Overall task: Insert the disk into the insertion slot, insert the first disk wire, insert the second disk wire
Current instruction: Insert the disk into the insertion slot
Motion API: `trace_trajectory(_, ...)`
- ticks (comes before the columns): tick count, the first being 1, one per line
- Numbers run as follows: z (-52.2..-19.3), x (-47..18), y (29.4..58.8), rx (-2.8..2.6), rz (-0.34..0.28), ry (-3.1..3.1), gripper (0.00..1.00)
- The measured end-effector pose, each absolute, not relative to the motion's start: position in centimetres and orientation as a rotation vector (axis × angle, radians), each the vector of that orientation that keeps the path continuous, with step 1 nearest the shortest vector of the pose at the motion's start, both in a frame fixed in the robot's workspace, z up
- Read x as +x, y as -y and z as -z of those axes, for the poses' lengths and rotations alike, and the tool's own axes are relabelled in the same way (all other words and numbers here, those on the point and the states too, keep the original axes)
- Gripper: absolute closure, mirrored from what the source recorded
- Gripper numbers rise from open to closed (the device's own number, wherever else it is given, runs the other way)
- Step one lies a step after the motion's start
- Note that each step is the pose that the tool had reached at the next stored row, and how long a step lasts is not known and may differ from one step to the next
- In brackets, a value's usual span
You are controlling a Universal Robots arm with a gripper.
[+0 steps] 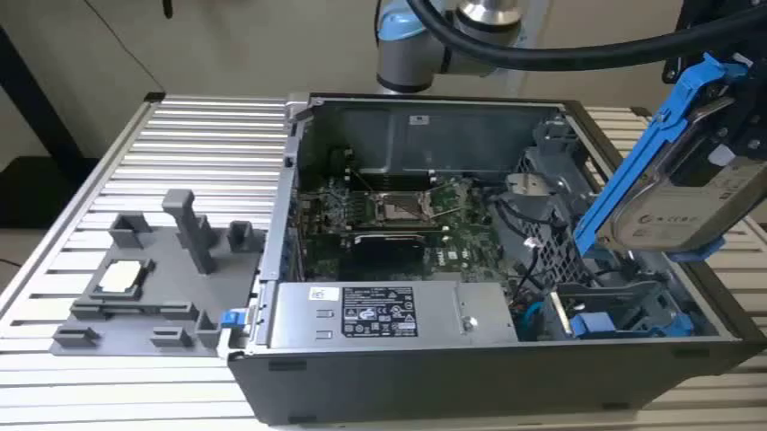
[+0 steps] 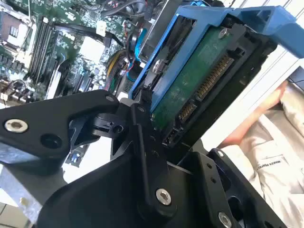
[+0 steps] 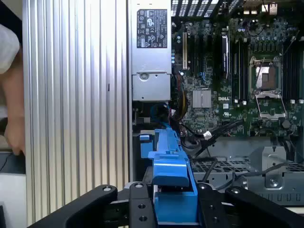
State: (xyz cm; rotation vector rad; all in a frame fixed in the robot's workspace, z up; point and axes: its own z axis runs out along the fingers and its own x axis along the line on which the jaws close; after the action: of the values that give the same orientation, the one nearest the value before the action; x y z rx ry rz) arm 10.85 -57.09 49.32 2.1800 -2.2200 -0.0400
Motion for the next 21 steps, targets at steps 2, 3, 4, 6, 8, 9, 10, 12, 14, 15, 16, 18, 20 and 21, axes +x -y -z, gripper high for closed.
trace_trajectory(2, -49.3, 10.9, 57.1, 2.180, 0.040, 2.220, 0.67)
trace_trajectory(3, -49.3, 10.9, 57.1, 2.180, 0.040, 2.220, 0.67)
trace_trajectory(4, -49.3, 10.9, 57.1, 2.180, 0.040, 2.220, 0.67)
trace_trajectory(6, -49.3, 10.9, 57.1, 2.180, 0.040, 2.220, 0.67)
trace_trajectory(8, -49.3, 10.9, 57.1, 2.180, 0.040, 2.220, 0.67)
trace_trajectory(9, -49.3, 10.9, 57.1, 2.180, 0.040, 2.220, 0.67)
trace_trajectory(10, -49.3, 10.9, 57.1, 2.180, 0.040, 2.220, 0.67)
trace_trajectory(12, -49.2, 10.9, 57.1, 2.180, 0.040, 2.220, 0.67)
trace_trajectory(14, -49.1, 10.9, 57.1, 2.181, 0.038, 2.221, 0.67)
trace_trajectory(15, -49.0, 10.9, 57.1, 2.181, 0.038, 2.221, 0.67)
trace_trajectory(16, -48.9, 10.9, 57.1, 2.181, 0.038, 2.221, 0.67)
trace_trajectory(18, -48.6, 10.9, 57.1, 2.181, 0.038, 2.221, 0.67)
trace_trajectory(20, -48.3, 10.9, 57.1, 2.181, 0.037, 2.220, 0.67)
trace_trajectory(21, -48.2, 10.9, 57.1, 2.183, 0.037, 2.218, 0.67)
